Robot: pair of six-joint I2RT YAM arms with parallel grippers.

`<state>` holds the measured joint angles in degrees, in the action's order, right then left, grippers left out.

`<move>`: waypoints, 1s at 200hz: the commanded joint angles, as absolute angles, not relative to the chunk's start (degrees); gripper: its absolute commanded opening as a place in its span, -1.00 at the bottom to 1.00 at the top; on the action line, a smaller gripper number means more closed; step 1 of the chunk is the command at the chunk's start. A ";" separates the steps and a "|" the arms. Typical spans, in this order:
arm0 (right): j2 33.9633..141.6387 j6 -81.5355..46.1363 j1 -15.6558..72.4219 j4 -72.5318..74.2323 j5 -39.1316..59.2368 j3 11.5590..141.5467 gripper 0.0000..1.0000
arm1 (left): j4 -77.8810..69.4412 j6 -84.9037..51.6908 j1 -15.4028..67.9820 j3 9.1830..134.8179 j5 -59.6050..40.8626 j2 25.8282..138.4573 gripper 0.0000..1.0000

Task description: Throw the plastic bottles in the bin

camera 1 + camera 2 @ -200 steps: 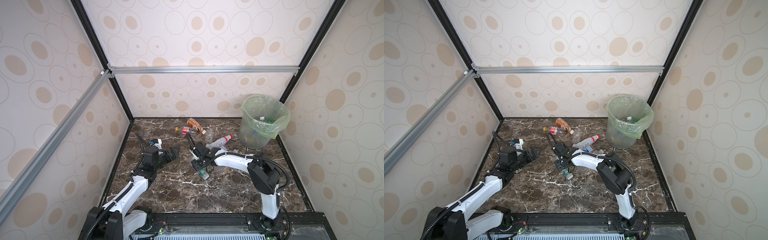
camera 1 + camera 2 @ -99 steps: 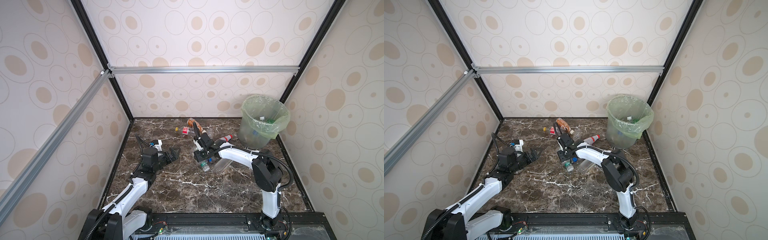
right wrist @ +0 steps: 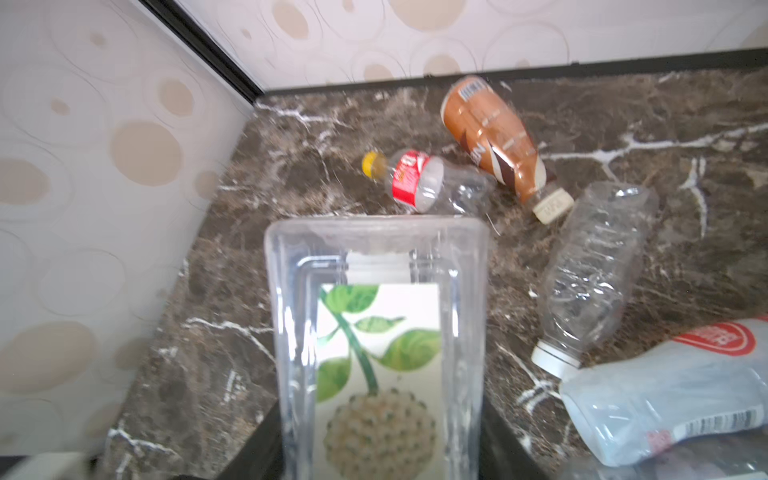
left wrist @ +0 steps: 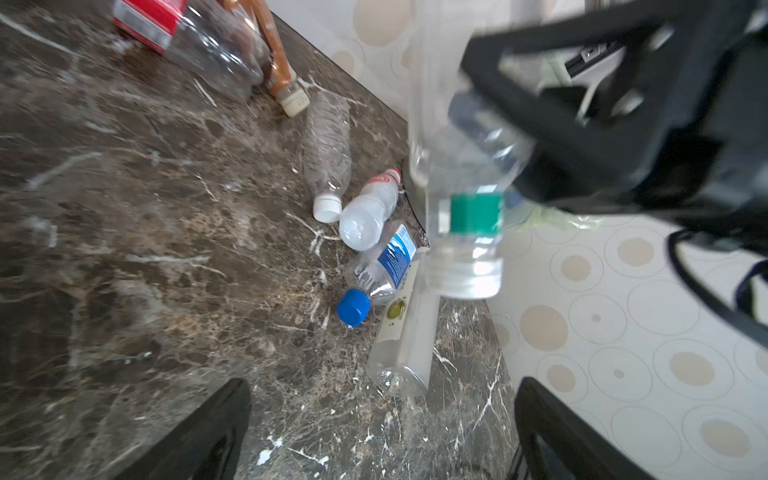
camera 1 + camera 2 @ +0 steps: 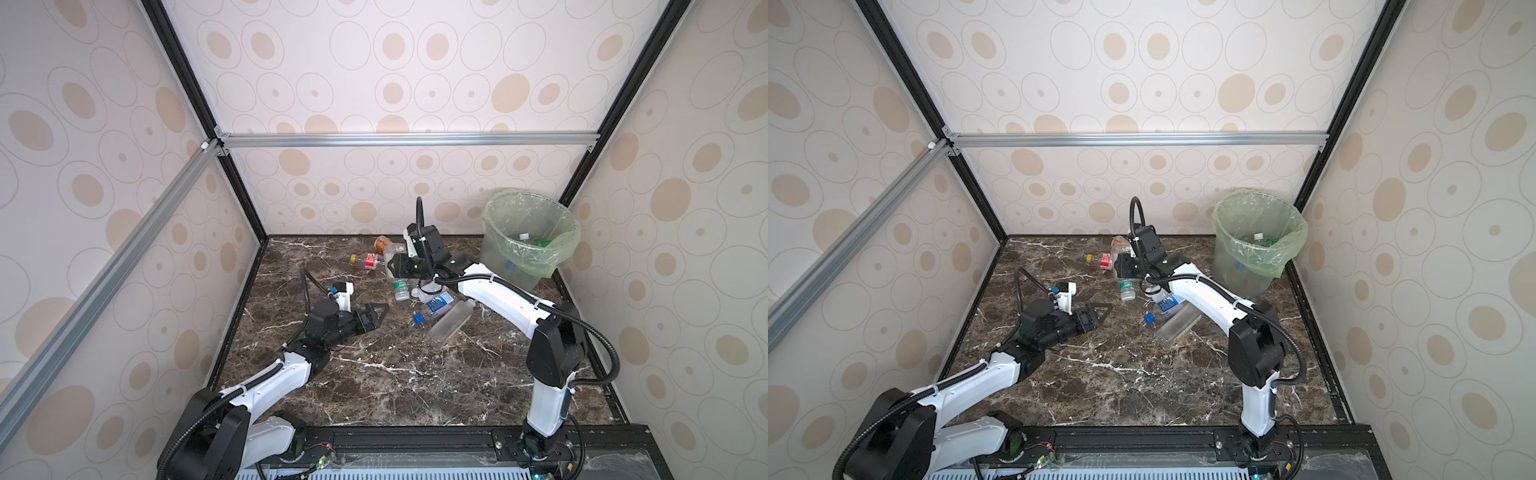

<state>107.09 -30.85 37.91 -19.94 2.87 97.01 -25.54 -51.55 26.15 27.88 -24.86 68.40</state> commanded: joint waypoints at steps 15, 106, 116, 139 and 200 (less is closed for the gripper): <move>102.57 -38.97 37.87 -14.84 4.38 96.64 -0.14 | -31.58 -49.71 29.56 33.86 -22.07 71.31 0.98; 96.09 -46.52 37.81 -6.64 3.70 87.13 -0.14 | -45.33 -53.61 33.04 36.63 -17.19 76.90 0.87; 95.82 -47.04 37.87 -5.83 3.68 86.46 -0.14 | -46.76 -54.16 33.37 36.75 -16.95 77.69 0.87; 95.36 -47.88 37.89 -4.78 2.88 85.19 -0.14 | -48.87 -55.24 34.40 37.31 -15.99 79.32 0.84; 94.14 -49.30 37.90 -3.09 2.28 83.06 -0.15 | -50.95 -55.99 34.98 37.87 -14.37 81.64 0.30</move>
